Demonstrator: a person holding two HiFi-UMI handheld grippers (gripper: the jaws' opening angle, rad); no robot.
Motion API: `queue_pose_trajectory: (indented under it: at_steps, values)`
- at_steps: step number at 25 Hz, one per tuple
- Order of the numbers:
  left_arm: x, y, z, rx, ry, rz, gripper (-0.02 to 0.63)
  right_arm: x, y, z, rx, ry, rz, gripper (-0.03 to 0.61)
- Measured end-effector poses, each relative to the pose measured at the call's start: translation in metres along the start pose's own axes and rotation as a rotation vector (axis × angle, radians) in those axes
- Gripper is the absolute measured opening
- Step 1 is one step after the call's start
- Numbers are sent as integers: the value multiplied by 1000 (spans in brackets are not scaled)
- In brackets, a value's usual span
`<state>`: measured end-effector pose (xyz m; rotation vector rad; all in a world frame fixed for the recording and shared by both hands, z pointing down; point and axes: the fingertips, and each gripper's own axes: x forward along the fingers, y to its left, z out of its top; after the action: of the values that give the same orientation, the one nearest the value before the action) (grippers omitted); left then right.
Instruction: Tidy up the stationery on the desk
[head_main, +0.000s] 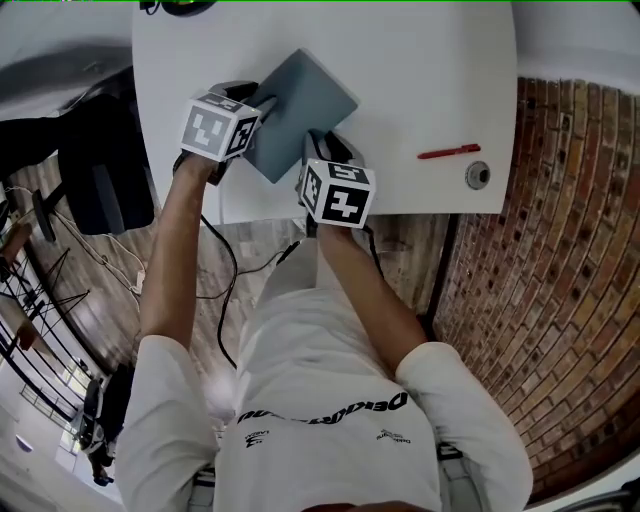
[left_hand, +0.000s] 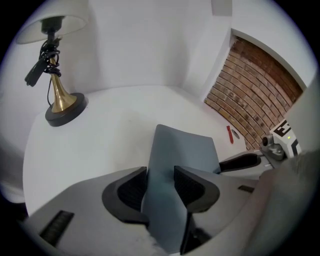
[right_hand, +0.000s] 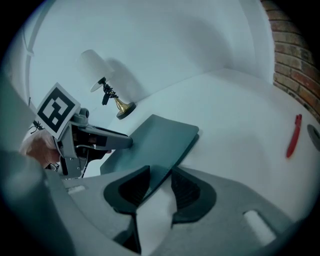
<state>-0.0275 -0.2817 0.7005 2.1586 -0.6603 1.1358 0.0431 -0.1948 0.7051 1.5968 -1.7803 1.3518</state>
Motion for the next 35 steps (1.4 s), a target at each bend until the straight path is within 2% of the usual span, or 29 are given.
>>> queue_pose_trajectory:
  at_steps: [11,20,28,35]
  values:
    - [-9,-6,-13,-180,-57,68,167,0,-10,19,-196,47,0,129]
    - [-18,-16,-26,-340,-130,131,167,0,-14,33,-347,108,55,123]
    - [-19,-36,-36,-489,-193,116,167,-3,-24,44,-356,92,58,106]
    - [-20,-40,-37,-510,-227,125,167,-4,-23,44,-369,76,43,84]
